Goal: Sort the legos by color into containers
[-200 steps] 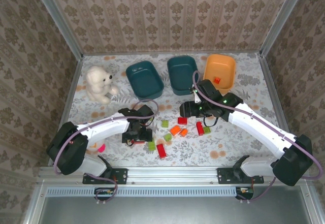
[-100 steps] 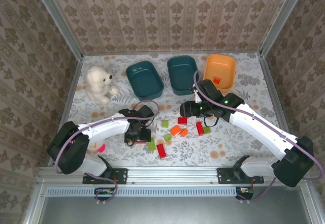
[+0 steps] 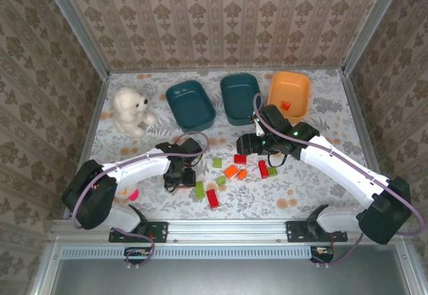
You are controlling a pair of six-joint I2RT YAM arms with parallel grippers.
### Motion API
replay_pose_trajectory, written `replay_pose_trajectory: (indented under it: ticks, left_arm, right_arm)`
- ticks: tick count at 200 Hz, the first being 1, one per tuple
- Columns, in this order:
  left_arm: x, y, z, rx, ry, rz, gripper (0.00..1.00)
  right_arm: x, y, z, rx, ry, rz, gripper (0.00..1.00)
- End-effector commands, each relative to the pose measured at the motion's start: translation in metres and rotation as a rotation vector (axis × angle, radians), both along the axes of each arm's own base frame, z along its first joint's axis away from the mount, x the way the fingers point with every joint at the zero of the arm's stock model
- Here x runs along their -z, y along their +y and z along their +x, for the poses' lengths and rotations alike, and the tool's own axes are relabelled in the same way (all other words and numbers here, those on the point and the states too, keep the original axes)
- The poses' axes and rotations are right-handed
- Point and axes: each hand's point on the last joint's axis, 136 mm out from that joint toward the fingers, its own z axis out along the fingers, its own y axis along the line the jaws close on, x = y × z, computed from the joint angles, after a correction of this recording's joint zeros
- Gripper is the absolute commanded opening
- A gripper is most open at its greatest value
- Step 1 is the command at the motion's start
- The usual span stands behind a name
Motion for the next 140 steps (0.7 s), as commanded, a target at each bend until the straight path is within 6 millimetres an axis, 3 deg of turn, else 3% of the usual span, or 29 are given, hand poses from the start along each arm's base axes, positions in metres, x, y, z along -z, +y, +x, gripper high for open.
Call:
replay_pose_trajectory:
  ticks: [1,19,35,52,81,111,120,140]
  left_arm:
    - [-0.045,-0.007,0.005,-0.027,-0.070,-0.047,0.55]
    - [-0.076,-0.012,0.014,-0.056,-0.128,-0.095,0.54]
    - [-0.102,-0.015,0.035,-0.072,-0.189,-0.132,0.53]
    - [-0.123,-0.016,0.069,-0.093,-0.237,-0.167,0.53]
    - [-0.147,-0.023,0.148,-0.082,-0.320,-0.210,0.53]
    - [-0.143,-0.034,0.231,-0.071,-0.345,-0.200,0.52]
    - [-0.139,-0.024,0.258,-0.098,-0.349,-0.186,0.52]
    - [-0.115,-0.023,0.298,-0.115,-0.318,-0.156,0.52]
  right_arm:
    - [-0.027,0.010,-0.004,-0.057,-0.054,0.076,0.71]
    - [-0.052,0.021,-0.011,-0.120,-0.114,0.170,0.73]
    - [-0.068,0.024,-0.012,-0.137,-0.142,0.219,0.76]
    - [-0.080,0.022,-0.009,-0.120,-0.160,0.230,0.77]
    - [-0.090,0.015,0.004,-0.053,-0.177,0.242,0.78]
    - [-0.086,0.000,0.014,0.032,-0.148,0.189,0.79]
    - [-0.083,-0.005,0.015,0.062,-0.134,0.176,0.79]
    - [-0.074,-0.018,0.014,0.112,-0.094,0.165,0.79]
